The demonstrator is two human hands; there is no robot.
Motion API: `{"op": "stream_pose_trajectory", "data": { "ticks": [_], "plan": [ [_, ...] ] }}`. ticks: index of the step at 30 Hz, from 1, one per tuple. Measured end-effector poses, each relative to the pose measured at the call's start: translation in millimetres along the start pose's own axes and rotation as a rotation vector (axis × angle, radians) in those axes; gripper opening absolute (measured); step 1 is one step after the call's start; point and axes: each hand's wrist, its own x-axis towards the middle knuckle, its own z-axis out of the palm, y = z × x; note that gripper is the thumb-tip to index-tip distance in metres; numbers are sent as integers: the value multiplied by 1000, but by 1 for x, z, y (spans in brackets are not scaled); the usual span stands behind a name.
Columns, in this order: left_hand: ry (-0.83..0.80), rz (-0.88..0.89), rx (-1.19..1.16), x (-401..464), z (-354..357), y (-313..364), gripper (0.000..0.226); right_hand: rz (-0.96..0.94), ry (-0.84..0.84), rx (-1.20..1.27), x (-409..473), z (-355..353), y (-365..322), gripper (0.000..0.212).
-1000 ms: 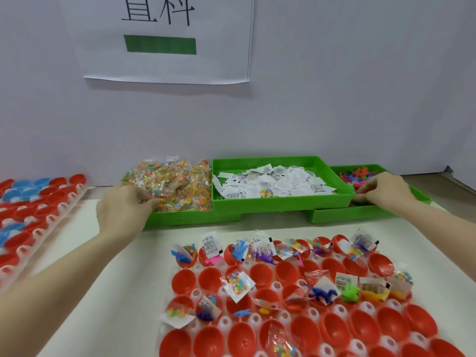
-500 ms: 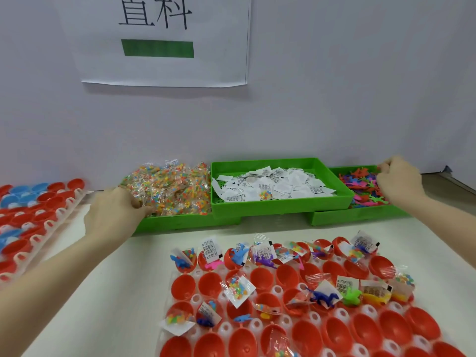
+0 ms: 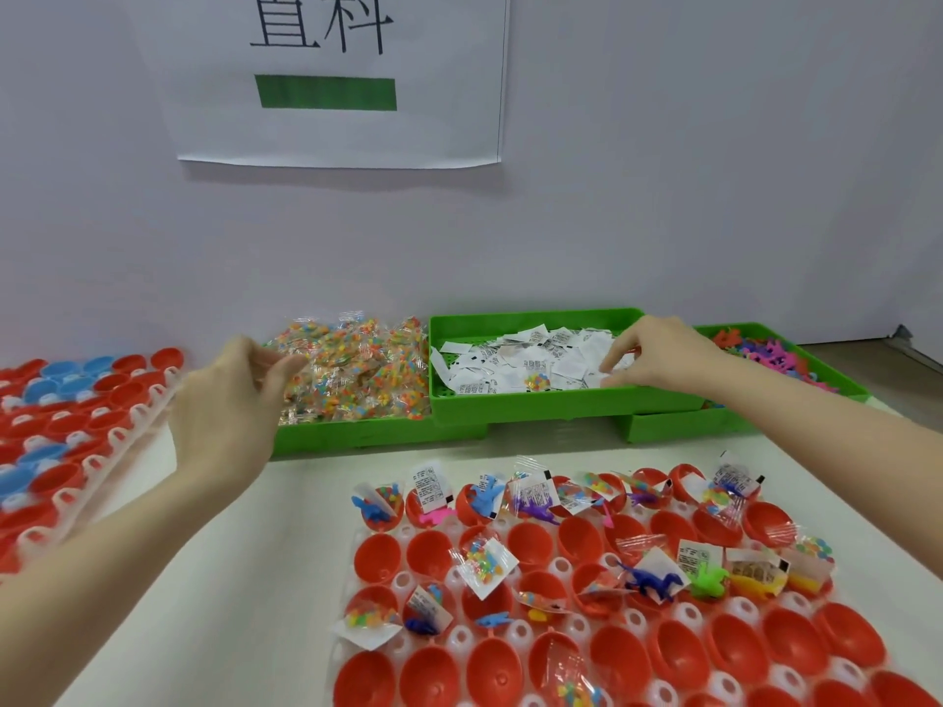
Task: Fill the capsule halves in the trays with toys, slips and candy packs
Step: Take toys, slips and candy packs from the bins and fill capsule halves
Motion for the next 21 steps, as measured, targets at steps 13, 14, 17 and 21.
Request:
{"op": "stream_pose_trajectory", "data": {
  "ticks": [13, 14, 17, 21],
  "plan": [
    [-65, -226, -693, -29, -21, 53, 7, 52, 306, 577, -30, -22, -15, 12],
    [-113, -249, -754, -36, -23, 62, 10, 64, 307, 686, -40, -26, -21, 11],
    [-311, -325, -947, -66, -29, 94, 6, 73, 201, 949, -83, -35, -41, 13],
    [-527, -427, -1156, -106, -45, 136, 17, 7, 43, 1245, -158, -35, -71, 33]
  ]
}}
